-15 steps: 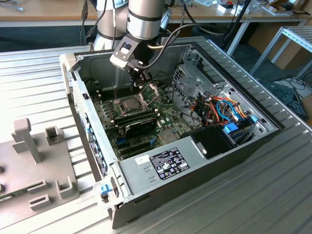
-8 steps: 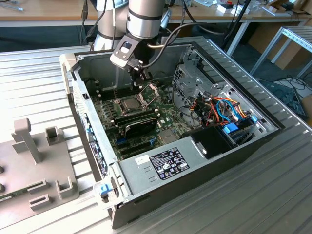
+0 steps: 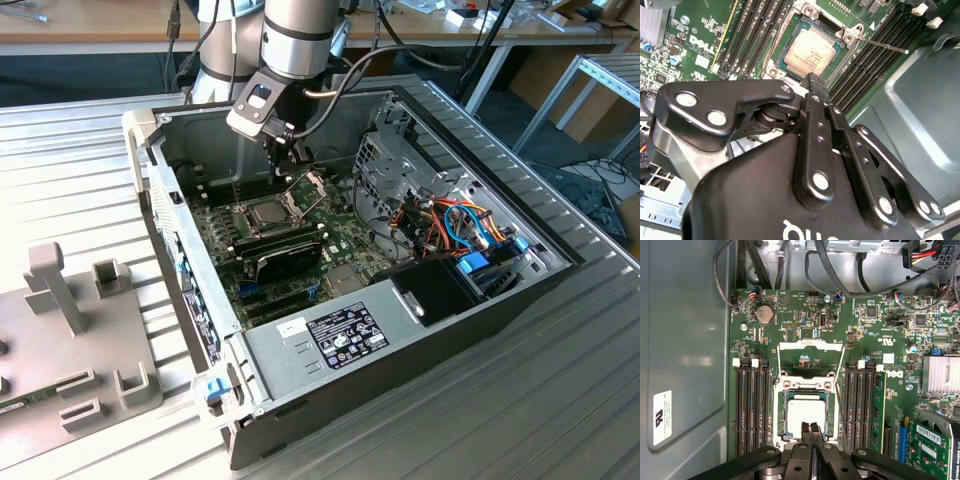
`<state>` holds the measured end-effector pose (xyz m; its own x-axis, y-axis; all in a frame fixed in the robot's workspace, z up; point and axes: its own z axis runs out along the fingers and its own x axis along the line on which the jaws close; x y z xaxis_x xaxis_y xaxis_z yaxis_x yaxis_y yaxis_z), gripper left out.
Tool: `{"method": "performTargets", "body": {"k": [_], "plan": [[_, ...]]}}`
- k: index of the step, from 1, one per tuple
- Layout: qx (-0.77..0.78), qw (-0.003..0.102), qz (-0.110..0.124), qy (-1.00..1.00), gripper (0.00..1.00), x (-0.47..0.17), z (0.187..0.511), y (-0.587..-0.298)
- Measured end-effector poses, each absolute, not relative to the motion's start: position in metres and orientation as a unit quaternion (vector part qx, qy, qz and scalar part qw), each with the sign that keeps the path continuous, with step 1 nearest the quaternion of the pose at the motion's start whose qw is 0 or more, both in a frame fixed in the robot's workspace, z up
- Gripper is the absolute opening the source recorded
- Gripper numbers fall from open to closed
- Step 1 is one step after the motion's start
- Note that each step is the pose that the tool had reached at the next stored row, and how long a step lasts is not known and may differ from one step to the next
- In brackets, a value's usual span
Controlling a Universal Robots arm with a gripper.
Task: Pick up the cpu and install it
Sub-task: 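Close the cpu cover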
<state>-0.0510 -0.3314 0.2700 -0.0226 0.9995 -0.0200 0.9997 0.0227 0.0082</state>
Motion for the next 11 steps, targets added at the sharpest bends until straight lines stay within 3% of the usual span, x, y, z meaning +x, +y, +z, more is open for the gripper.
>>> {"method": "performTargets", "body": {"k": [11], "plan": [[0.699, 0.010, -0.004, 0.715, 0.11, -0.036, 0.270, -0.331]]}}
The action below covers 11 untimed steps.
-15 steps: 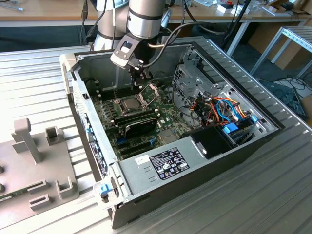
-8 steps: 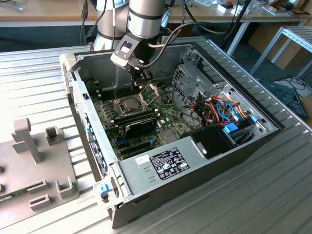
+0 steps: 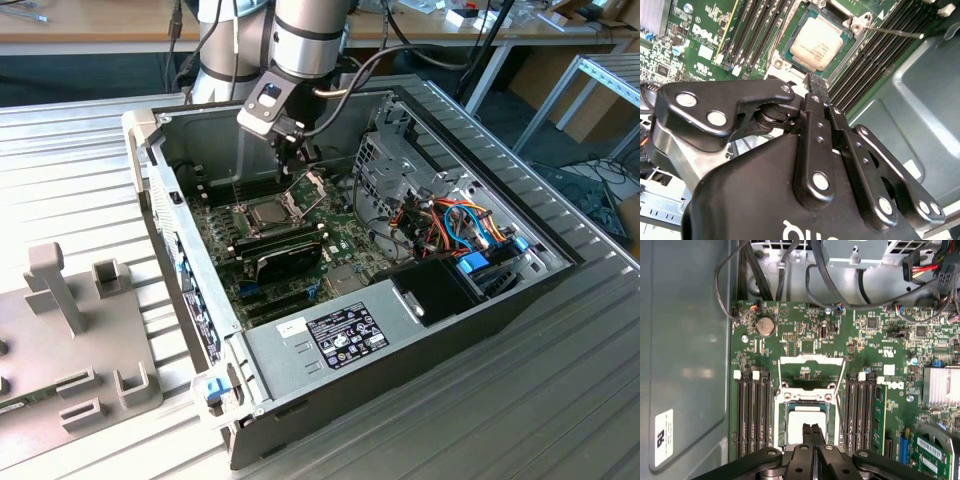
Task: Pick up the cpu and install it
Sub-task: 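Close the cpu cover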
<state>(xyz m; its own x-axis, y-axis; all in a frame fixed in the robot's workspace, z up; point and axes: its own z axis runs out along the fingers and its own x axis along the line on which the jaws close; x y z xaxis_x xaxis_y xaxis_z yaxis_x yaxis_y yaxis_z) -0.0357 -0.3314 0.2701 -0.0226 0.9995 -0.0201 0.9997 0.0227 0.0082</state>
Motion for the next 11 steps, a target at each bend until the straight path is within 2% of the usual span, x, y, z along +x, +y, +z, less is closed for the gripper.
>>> {"method": "performTargets", "body": {"k": [11], "plan": [[0.699, 0.010, -0.004, 0.715, 0.11, -0.0293, 0.2704, -0.3313]]}}
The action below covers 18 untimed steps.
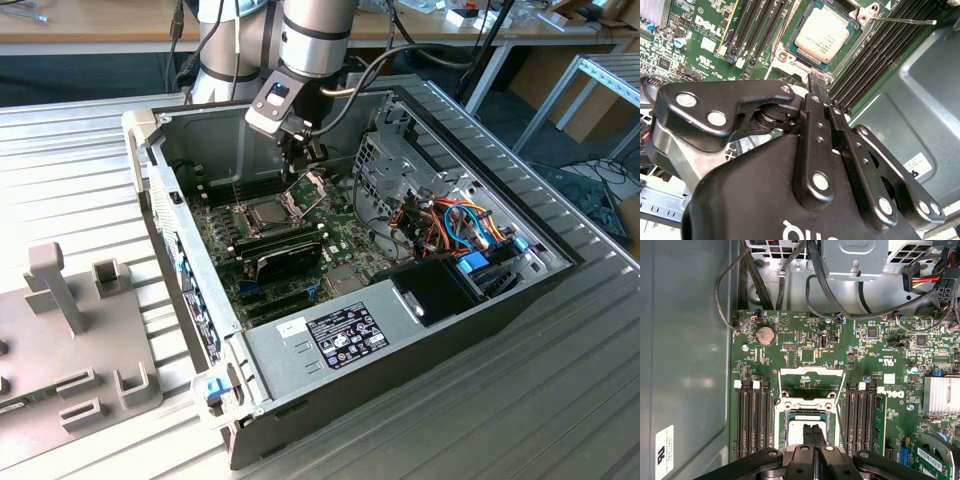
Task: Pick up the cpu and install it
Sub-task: 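Close the cpu cover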
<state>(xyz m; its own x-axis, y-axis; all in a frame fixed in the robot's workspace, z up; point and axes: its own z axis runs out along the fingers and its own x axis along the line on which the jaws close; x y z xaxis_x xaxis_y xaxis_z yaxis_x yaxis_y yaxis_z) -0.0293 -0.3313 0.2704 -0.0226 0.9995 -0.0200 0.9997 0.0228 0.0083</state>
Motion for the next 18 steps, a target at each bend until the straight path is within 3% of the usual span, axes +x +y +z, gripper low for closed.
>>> {"method": "performTargets", "body": {"k": [18], "plan": [[0.699, 0.010, -0.004, 0.715, 0.11, -0.0266, 0.2716, -0.3314]]}}
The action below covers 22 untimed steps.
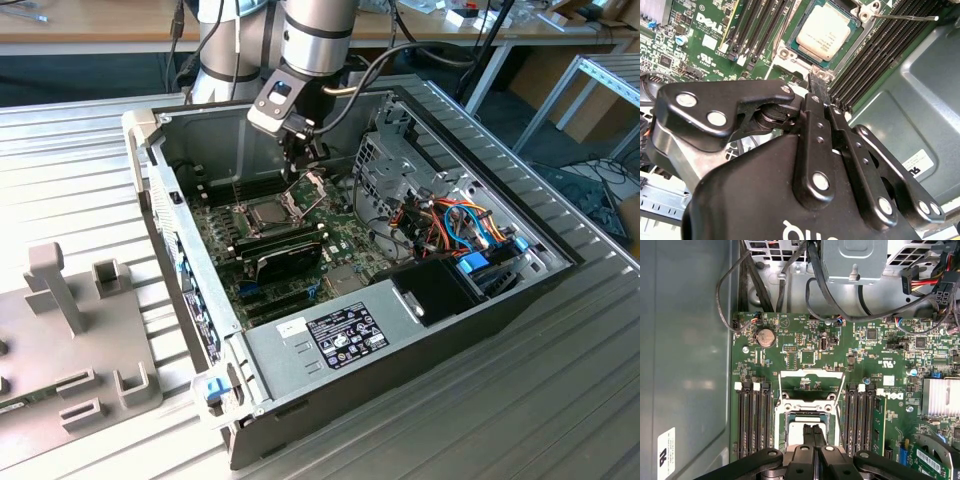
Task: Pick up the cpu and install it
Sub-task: 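Close the cpu cover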
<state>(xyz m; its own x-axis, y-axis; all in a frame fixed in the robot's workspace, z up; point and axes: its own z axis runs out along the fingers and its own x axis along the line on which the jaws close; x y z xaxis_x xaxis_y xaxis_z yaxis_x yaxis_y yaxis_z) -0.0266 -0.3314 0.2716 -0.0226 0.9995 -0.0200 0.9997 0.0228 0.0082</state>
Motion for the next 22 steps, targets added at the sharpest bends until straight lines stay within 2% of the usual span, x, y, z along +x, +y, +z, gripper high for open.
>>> {"method": "performTargets", "body": {"k": [22], "plan": [[0.699, 0.010, -0.004, 0.715, 0.11, -0.009, 0.272, -0.331]]}}
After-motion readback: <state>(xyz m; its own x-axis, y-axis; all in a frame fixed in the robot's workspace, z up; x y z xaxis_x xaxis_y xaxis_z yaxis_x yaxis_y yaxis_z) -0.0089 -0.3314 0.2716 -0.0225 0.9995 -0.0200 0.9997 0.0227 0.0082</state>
